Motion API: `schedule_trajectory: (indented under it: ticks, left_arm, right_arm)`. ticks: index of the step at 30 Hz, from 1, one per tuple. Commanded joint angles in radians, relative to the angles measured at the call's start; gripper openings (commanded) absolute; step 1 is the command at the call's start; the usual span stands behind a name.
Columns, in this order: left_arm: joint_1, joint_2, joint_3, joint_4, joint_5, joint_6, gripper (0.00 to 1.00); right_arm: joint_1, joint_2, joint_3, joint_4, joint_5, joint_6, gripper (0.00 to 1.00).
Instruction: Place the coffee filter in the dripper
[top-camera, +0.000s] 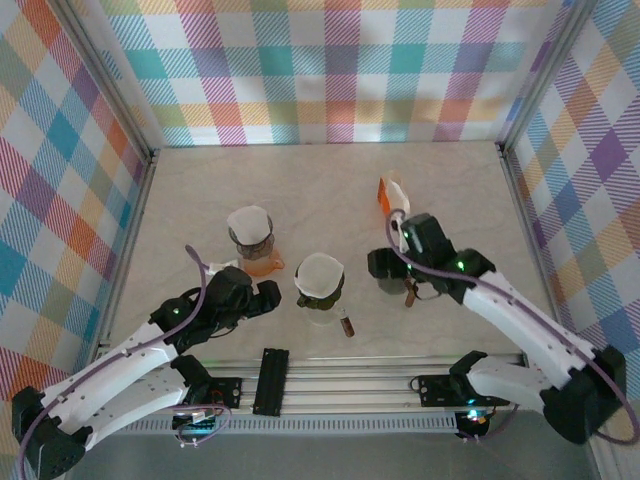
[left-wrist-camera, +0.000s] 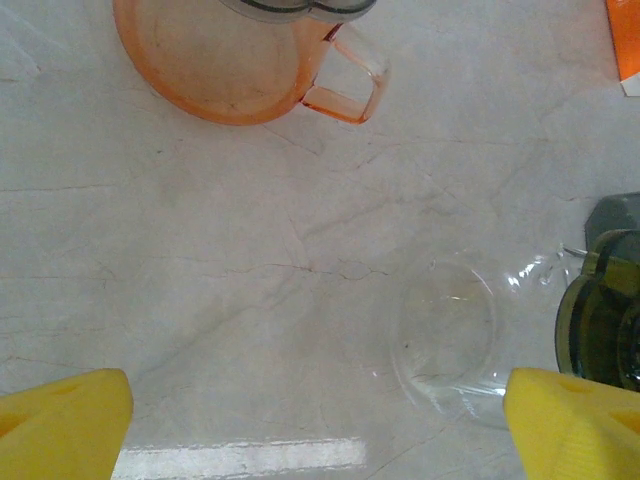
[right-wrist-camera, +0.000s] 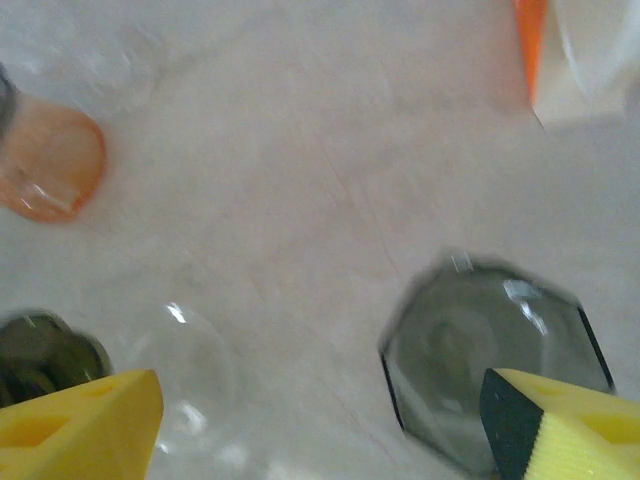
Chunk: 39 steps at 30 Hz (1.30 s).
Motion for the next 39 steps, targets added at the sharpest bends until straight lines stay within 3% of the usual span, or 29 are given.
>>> schedule_trajectory:
  ticks: [1, 9, 16, 24, 39]
  left_arm:
    - [0.005, -0.028, -0.002, -0.034, -0.009, -0.018, 0.97]
    - [0.007, -0.066, -0.001, -0.045, -0.008, -0.002, 0.99]
    - [0.007, -0.109, -0.002, -0.069, -0.028, -0.006, 0.99]
    - [0.007, -0.115, -0.004, -0.085, -0.033, -0.015, 1.00]
    - [0.008, -0.103, -0.012, -0.082, -0.030, -0.031, 1.00]
  right_arm:
    - [-0.034, 0.158, 0.163, 0.071, -0.193, -0.083, 0.84]
    - [-0.051, 0.682, 0.654, 0.024, -0.495, -0.146, 0.84]
    - [-0.006, 1.006, 1.018, -0.067, -0.535, -0.190, 0.83]
    - [0.015, 1.206, 1.240, -0.132, -0.567, -0.186, 0.80]
    - [0.034, 1.329, 1.321, -0.096, -0.605, -0.133, 0.63]
